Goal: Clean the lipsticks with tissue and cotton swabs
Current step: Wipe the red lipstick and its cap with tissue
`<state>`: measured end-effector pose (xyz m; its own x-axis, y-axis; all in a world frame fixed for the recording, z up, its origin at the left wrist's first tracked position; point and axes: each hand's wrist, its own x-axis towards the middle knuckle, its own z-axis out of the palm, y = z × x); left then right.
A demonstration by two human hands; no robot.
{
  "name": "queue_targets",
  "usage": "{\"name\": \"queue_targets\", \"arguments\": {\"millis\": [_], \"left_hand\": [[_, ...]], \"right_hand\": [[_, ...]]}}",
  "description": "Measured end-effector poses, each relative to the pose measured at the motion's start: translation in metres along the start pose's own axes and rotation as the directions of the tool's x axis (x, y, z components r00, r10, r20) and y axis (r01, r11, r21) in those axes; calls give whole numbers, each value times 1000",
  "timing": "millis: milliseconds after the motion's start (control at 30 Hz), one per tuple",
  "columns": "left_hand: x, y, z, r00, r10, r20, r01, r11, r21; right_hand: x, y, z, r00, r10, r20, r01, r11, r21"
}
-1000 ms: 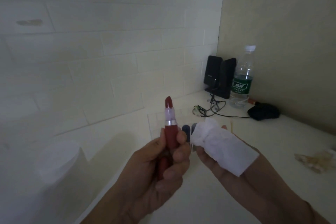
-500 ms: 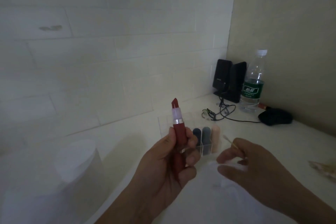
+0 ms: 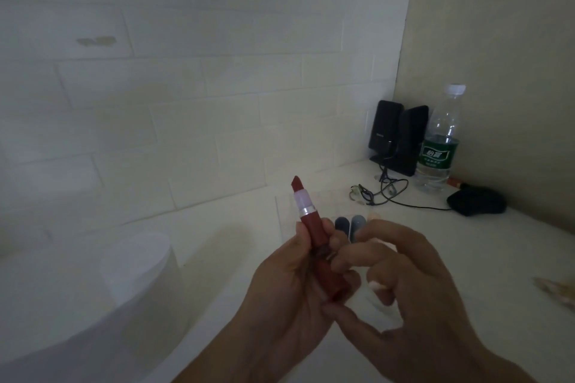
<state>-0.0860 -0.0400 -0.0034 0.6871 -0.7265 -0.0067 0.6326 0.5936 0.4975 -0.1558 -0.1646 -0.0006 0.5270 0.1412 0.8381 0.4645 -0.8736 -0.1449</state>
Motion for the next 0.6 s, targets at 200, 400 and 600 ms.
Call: {"name": "queue_targets", "arguments": {"millis": [200, 400, 600], "left_hand": [[0, -3, 3, 999, 43, 22, -45, 994, 101], [1, 1, 12, 984, 158, -78, -109, 894, 434], [4, 2, 4, 984, 176, -12, -138, 810, 569]], "right_hand": [[-2, 2, 1, 995, 67, -67, -62, 995, 85], [9, 0, -16, 940, 332, -79, -305, 921, 244], [20, 5, -23, 931, 355, 78, -364, 916, 171]]}}
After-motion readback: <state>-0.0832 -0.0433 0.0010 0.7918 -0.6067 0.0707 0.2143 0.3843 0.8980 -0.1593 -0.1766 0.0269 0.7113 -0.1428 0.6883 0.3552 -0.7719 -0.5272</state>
